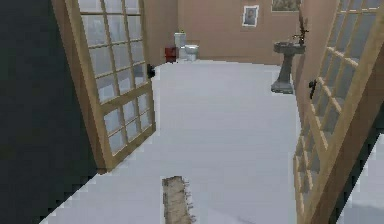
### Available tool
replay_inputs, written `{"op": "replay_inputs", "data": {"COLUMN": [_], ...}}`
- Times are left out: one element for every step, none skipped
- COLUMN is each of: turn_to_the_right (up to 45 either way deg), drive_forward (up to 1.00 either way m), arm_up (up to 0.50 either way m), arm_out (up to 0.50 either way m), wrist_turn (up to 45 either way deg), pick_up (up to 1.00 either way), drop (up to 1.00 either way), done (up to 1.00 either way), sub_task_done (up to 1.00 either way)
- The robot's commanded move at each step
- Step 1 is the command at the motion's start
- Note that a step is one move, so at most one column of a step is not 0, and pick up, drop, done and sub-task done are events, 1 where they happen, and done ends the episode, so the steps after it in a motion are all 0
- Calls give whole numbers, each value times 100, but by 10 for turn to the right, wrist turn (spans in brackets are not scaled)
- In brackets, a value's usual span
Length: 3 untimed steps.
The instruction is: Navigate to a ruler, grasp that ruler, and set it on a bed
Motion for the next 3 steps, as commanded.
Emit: {"op": "replay_inputs", "data": {"turn_to_the_right": [-210, 0, 240], "drive_forward": [0, 20, 0], "arm_up": [0, 0, 0], "arm_out": [0, 0, 0], "wrist_turn": [0, 0, 0], "pick_up": [0, 0, 0], "drop": [0, 0, 0], "done": [0, 0, 0], "sub_task_done": [0, 0, 0]}}
